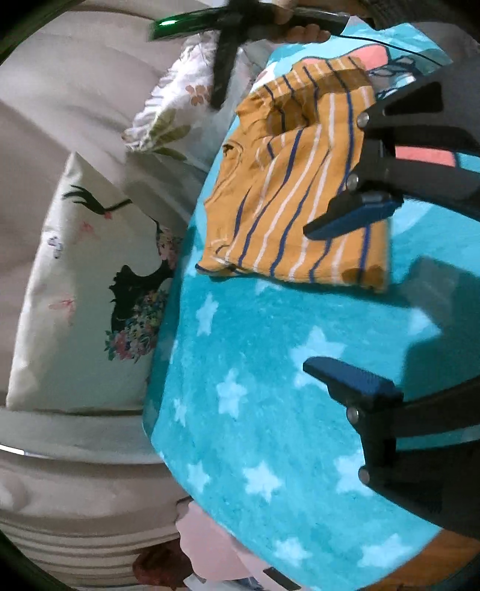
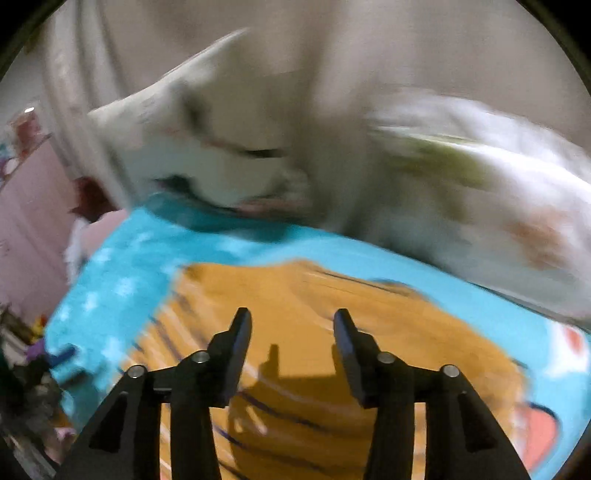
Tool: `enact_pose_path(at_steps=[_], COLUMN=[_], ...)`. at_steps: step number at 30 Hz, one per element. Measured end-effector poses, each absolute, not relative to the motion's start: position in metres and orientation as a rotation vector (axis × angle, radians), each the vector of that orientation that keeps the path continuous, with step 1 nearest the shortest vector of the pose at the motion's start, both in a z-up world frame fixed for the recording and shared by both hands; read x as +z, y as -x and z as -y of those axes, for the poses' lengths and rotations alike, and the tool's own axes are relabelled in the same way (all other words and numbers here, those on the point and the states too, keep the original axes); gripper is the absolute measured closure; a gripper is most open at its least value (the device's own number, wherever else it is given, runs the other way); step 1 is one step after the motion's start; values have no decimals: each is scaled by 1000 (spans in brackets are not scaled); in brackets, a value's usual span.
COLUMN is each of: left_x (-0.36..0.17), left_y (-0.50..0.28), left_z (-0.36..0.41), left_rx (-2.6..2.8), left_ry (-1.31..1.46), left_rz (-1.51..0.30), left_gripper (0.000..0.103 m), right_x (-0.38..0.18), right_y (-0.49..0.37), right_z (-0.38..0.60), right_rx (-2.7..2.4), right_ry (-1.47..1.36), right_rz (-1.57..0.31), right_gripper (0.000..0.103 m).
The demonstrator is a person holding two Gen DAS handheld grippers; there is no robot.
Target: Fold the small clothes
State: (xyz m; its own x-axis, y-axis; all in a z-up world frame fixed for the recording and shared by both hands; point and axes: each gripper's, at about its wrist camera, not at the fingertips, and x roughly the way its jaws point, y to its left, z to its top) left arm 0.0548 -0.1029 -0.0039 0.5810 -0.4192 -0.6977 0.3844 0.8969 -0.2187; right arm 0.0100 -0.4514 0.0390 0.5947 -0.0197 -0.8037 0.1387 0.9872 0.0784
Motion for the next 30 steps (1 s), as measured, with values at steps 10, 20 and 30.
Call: enact_pose_path(at_steps=[10,20,30], left_x=[-22,-4,-14], left_y=[-25,1,11], left_z=[96,87,120], left_rx=[-447,-411,-382], left_ry=[78,67,-13], left_rz=[-896,-843,-873], left_gripper=[32,32,31], right_x=[-7,-25,6], right_y=[122,159,105], right_z=[526,576,502], right_rx=[-226,-483,-232], right_ry=[-303,-401,-326], right_rz=[-1001,-1004,-859], right_gripper=[51,91,90])
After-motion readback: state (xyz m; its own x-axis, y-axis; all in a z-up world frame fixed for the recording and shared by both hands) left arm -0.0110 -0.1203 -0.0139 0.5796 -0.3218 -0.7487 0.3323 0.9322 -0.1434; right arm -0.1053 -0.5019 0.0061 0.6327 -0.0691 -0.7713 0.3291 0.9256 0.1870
